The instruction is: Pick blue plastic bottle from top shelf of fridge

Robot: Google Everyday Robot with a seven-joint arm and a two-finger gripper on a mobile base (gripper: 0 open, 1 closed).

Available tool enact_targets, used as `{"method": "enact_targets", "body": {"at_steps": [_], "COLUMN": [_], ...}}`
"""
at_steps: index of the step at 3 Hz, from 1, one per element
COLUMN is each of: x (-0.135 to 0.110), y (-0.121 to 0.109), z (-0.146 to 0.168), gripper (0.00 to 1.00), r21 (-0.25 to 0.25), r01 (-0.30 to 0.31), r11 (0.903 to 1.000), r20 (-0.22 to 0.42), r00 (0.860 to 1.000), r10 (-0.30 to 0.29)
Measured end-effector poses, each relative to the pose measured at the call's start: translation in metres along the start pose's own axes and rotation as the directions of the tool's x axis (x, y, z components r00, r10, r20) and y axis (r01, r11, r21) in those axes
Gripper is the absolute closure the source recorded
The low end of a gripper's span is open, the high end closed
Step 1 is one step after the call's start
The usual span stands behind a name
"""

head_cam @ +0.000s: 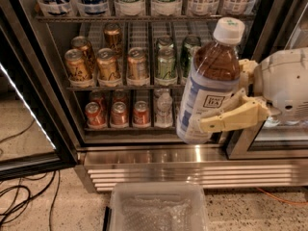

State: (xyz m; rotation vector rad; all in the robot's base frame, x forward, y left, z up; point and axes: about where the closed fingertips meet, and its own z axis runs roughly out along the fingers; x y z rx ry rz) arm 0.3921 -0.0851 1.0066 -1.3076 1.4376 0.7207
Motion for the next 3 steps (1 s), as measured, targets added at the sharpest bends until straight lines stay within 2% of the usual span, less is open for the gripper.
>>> {"method": "enact_targets", "body": {"at_steps": [2,3], "x": [-0.0079,-0.0079], "y": [0.0187,0.0187], "z": [0.0210,0.0210], "gripper": [1.00,1.00], "r21": [-0.060,-0.060], "r01": [0.035,0.035], "r11": [0.9976,0.9976], "r20": [0.019,0.019], "r00": [0.999,0.999], "r10": [-0.034,-0.034]}}
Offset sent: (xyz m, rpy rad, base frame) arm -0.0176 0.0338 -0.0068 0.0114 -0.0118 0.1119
